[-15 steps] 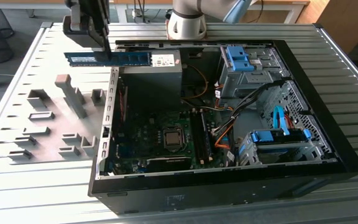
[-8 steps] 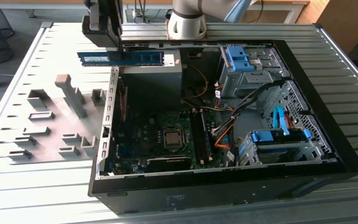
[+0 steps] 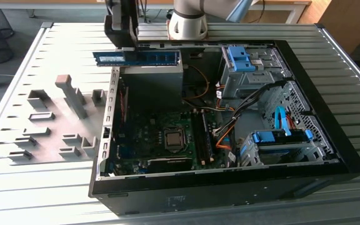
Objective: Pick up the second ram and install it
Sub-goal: 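Pick up the second ram and move it above second insertion slot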
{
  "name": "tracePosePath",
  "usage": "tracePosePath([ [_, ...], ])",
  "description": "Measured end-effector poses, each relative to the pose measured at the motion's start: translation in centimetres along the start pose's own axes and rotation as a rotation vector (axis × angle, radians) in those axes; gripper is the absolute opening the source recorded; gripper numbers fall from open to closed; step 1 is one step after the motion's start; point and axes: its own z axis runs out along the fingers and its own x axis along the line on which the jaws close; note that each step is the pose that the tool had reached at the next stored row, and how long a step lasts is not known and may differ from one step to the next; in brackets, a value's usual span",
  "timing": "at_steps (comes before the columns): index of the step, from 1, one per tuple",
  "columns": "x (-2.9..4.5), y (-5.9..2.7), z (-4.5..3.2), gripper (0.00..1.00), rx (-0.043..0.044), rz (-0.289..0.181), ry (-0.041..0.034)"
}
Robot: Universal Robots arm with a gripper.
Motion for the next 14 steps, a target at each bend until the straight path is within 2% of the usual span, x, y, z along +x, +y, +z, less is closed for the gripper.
tracePosePath([
  [14,-0.18,-4.27,-0.08,0.14,0.0,0.0,0.0],
])
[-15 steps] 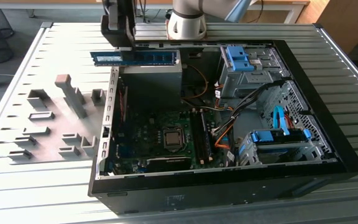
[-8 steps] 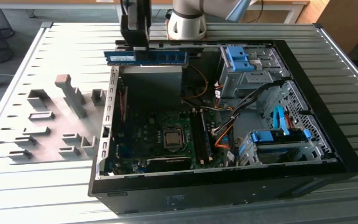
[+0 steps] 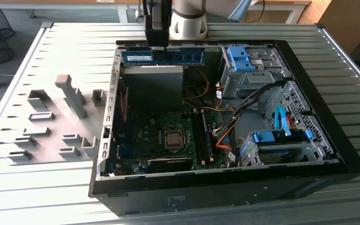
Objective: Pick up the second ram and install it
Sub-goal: 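Pick up the second ram and move it above second insertion slot, then insert the second ram into the second slot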
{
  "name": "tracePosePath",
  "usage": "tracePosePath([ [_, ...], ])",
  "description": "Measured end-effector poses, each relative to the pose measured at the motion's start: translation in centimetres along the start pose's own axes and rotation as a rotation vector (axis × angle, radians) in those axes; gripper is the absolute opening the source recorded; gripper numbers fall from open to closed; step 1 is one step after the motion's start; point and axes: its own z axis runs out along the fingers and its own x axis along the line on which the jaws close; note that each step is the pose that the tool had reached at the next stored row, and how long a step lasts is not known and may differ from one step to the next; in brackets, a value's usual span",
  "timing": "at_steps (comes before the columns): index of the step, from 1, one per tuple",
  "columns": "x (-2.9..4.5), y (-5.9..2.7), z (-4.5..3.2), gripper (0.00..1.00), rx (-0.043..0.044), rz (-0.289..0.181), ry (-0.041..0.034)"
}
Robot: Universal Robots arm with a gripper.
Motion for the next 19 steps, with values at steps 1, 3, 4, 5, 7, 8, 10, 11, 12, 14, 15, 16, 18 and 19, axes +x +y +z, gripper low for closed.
tracePosePath([
  [1,-0.01,-0.28,0.0,0.14,0.0,0.0,0.0],
  [3,-0.05,-1.35,-0.02,0.14,0.0,0.0,0.0],
  [4,-0.07,-1.66,-0.03,0.14,0.0,0.0,0.0],
  [5,-0.08,-1.96,-0.03,0.14,0.0,0.0,0.0],
  [7,-0.11,-2.58,-0.04,0.14,0.0,0.0,0.0],
  [8,-0.12,-2.88,-0.05,0.14,0.0,0.0,0.0],
  [10,-0.15,-3.54,-0.06,0.14,0.0,0.0,0.0],
  [11,-0.16,-3.86,-0.07,0.14,0.0,0.0,0.0001],
  [12,-0.17,-4.12,-0.08,0.14,-0.0001,0.0,0.0],
  [14,-0.17,-4.23,-0.08,0.14,-0.0001,0.0,0.0],
  [15,-0.17,-4.23,-0.08,0.14,0.0,0.0,0.0],
  [16,-0.17,-4.26,-0.08,0.14,-0.0001,0.0,0.0001],
  [18,-0.17,-4.29,-0.08,0.14,0.0,0.0,0.0],
  [19,-0.17,-4.29,-0.08,0.14,-0.0001,0.0,0.0001],
])
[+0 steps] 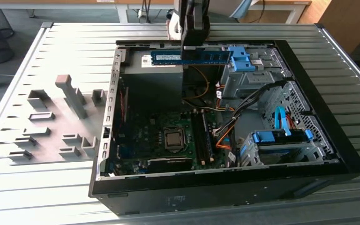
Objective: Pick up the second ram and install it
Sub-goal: 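Insert the second ram into the second slot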
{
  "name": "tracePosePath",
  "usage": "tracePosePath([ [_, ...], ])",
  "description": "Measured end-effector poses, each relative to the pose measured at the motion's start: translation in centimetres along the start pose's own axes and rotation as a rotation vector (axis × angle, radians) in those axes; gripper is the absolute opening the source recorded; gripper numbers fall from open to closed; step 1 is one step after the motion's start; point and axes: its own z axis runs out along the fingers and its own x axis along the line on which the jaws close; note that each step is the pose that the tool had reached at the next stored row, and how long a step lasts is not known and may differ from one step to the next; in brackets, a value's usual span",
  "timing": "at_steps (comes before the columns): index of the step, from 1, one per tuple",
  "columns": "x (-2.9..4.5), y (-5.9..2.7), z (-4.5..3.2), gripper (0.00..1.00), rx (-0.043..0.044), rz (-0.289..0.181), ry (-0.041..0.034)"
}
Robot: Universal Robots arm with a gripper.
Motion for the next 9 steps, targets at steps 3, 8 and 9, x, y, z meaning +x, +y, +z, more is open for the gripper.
tracePosePath([
  [3,0.0,-0.01,0.0,0.14,0.0,0.0,0.0],
  [8,0.0,-0.01,0.01,0.14,0.0001,0.001,0.0007],
  [9,0.0,-0.01,0.02,0.14,0.0,0.003,0.0009],
])
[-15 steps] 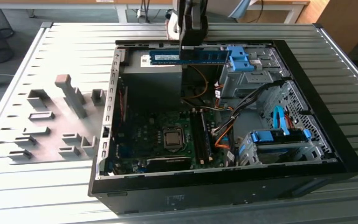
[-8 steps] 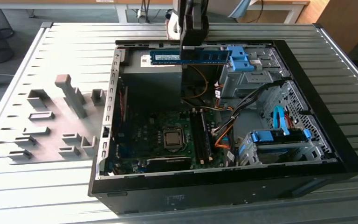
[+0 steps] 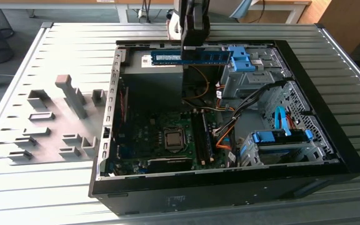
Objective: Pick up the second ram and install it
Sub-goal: 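Insert the second ram into the second slot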
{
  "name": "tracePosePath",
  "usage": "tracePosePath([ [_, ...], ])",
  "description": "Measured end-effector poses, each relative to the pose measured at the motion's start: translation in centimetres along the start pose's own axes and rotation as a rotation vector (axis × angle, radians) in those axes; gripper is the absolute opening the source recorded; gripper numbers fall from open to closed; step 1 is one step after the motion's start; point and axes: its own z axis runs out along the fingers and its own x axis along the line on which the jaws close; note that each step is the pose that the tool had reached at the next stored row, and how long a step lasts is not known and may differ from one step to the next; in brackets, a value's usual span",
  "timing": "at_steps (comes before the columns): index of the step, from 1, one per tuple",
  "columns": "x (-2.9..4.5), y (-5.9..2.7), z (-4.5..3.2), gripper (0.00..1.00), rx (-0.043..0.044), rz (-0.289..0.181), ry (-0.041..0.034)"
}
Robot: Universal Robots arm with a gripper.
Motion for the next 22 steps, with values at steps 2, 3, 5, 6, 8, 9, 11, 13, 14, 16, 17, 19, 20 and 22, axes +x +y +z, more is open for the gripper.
tracePosePath([
  [2,0.0,0.0,0.01,0.14,0.0,0.007,0.0003],
  [3,0.0,0.0,0.02,0.14,0.0,0.011,0.0003],
  [5,0.0,0.01,0.01,0.14,0.0,0.019,0.0004],
  [6,0.0,0.01,0.02,0.14,0.0,0.024,0.0002],
  [8,0.0,0.04,0.03,0.14,-0.0001,0.039,0.0],
  [9,0.0,0.04,0.04,0.14,-0.0001,0.047,-0.0002],
  [11,0.0,0.04,0.05,0.14,-0.0001,0.063,-0.0005],
  [13,0.0,0.04,0.07,0.14,-0.0001,0.076,-0.0009],
  [14,0.0,0.04,0.07,0.14,-0.0001,0.082,-0.0008],
  [16,0.0,0.04,0.09,0.14,-0.0001,0.094,-0.0011],
  [17,0.0,0.05,0.09,0.14,-0.0001,0.101,-0.0012],
  [19,0.0,0.05,0.11,0.14,-0.0001,0.115,-0.0014],
  [20,0.0,0.05,0.12,0.14,-0.0002,0.124,-0.0012],
  [22,0.0,0.05,0.13,0.14,0.0,0.134,-0.0004],
])
